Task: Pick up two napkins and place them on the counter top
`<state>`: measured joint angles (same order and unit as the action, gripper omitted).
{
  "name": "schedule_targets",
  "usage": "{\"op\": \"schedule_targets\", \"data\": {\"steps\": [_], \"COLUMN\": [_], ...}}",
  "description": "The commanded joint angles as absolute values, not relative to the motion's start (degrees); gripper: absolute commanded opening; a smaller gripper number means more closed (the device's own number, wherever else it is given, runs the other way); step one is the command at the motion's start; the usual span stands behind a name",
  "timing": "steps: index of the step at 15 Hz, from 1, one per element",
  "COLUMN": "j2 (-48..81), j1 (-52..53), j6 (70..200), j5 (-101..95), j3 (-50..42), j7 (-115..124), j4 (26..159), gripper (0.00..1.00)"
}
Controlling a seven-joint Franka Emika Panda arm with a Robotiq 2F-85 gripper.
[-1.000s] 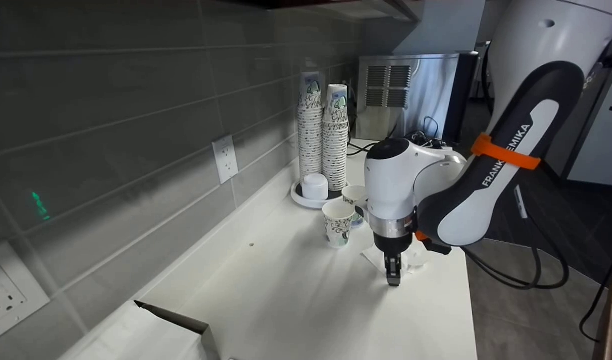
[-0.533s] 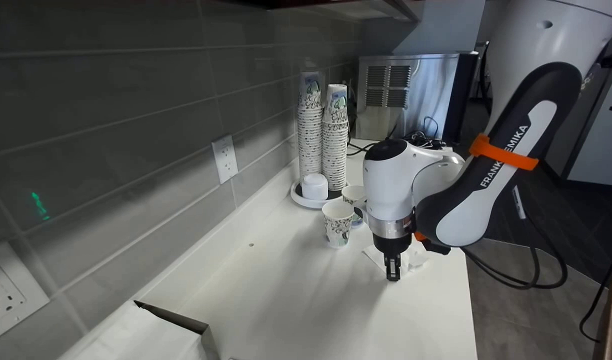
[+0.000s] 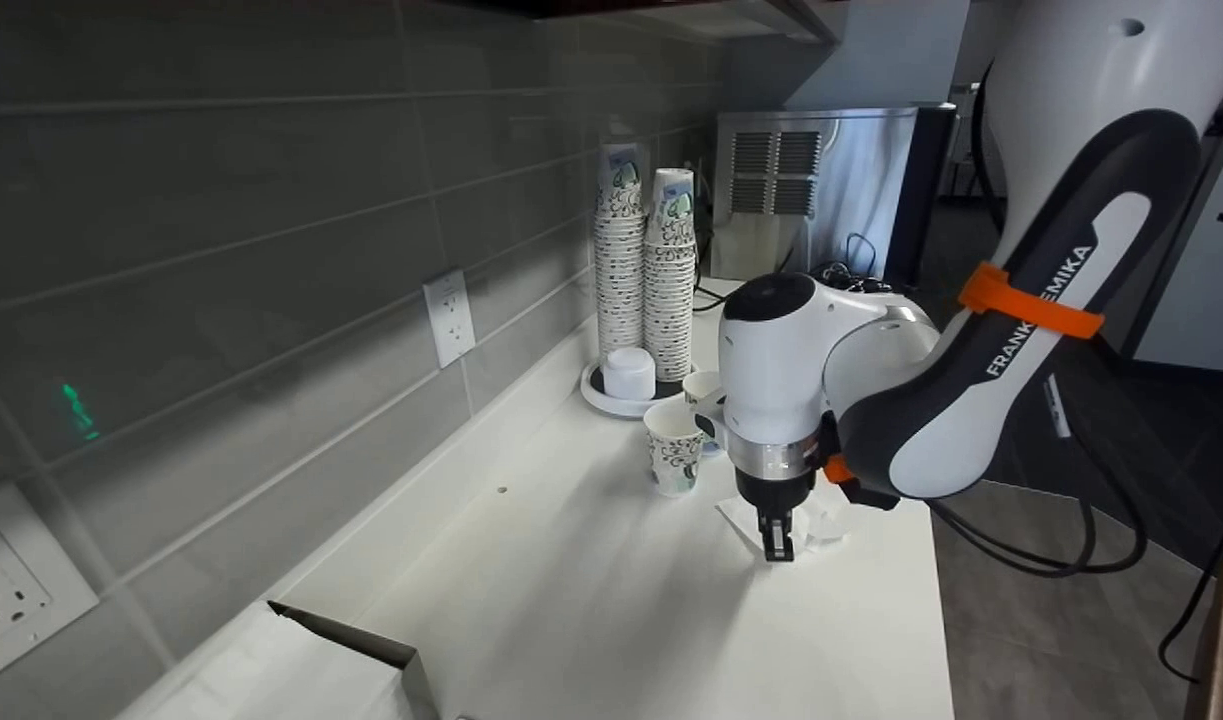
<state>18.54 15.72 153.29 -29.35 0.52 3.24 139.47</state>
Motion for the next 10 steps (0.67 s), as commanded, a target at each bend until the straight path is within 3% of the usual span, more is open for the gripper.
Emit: {"op": "schedule_targets", "data": {"steps": [1,10], "j2": [14.95,9.6], "j1": [18.23,21.26], "j6": [152.96,154.65], "j5": [-33.72,-43.58], "j3": [0.93,1.64], "j7": [6.12,10.43], "j4": [141.42,144.17], "gripper": [0.0,0.0]}}
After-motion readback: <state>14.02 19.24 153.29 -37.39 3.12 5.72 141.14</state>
